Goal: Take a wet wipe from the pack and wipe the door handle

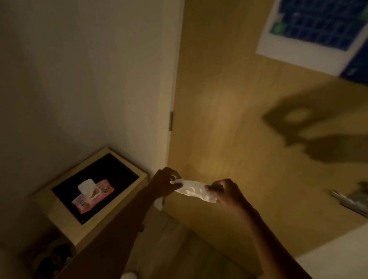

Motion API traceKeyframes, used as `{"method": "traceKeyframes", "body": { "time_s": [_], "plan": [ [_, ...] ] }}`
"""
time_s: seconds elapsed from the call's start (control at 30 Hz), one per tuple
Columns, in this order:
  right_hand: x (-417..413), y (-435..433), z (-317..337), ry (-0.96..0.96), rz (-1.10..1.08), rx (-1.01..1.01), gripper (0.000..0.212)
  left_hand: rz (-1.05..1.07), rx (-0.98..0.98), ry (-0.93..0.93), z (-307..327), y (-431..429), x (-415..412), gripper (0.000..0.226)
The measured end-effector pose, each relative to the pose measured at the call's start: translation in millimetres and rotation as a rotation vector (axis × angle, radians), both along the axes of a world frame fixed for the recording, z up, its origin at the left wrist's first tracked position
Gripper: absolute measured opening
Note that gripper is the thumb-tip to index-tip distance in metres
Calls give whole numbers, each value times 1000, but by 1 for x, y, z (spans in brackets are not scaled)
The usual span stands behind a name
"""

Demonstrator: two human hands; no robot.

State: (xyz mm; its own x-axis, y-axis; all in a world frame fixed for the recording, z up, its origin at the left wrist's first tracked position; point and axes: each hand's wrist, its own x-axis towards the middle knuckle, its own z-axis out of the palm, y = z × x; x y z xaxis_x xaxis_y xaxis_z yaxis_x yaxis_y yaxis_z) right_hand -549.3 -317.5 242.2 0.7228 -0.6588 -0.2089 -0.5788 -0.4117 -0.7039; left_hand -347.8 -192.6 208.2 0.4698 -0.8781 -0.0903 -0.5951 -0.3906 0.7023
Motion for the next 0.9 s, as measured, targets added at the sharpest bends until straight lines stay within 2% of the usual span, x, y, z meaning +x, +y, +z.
{"method": "traceKeyframes", "body": {
  "time_s": [0.2,0.3,0.4,0.47,0.6,0.67,0.8,0.9],
  "plan": [
    [-98,-16,25,10,-153,37,27,-231,-53,34,41,-49,-76,36],
    [-132,-21,32,0,-264,65,10,-325,-29,25,57,-72,-101,35],
    [-158,-26,38,-74,-344,136,26,-388,-2,141,68,-92,-122,36],
    [-171,-28,42,-101,-375,162,26,-405,11,244,75,-102,-134,35],
    [-186,-32,47,-179,-418,255,26,-463,0,320,83,-125,-149,27],
    [-189,-35,48,-223,-457,255,32,-510,-13,331,85,-135,-153,23],
    [-189,-37,52,-249,-481,170,13,-576,-25,278,91,-151,-160,22],
    [-189,-39,55,-311,-478,153,12,-556,-97,206,97,-162,-164,26]
  ]
}}
